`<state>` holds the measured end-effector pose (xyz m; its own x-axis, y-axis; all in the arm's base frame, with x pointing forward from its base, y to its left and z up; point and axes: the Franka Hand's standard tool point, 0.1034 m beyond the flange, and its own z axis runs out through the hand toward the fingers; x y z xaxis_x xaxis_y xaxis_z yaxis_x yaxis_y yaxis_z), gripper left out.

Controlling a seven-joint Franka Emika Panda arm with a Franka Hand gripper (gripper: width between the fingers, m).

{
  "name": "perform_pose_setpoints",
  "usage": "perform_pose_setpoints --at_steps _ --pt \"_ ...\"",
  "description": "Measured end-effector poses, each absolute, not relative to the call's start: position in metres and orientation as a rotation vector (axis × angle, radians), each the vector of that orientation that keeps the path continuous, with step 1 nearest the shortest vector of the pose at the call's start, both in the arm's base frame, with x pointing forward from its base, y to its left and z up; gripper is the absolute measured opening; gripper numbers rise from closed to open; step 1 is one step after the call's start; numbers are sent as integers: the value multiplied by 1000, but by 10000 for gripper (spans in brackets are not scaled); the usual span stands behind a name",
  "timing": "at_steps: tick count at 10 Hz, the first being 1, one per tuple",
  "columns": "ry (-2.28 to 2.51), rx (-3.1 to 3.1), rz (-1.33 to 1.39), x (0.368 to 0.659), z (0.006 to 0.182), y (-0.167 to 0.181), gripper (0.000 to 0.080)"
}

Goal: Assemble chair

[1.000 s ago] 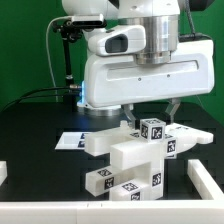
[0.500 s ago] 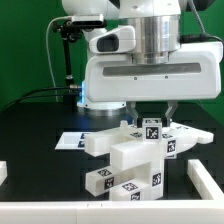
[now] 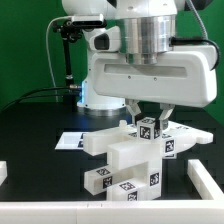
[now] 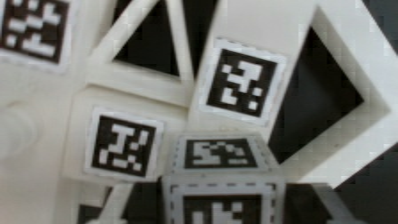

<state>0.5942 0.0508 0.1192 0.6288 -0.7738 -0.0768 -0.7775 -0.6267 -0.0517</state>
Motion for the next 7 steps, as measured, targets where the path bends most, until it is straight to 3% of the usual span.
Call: perform_pose_setpoints --at_steps 2,3,4,5,6,7 --pt "1390 -2723 65 595 119 51 282" --pt "1350 -2742 64 595 119 52 361" --pt "1292 -2768 61 595 119 52 361" --pt "1058 -2862 48 595 119 53 543" --pt "754 -2954 32 596 118 51 627" --pt "428 -3022 21 595 118 52 643"
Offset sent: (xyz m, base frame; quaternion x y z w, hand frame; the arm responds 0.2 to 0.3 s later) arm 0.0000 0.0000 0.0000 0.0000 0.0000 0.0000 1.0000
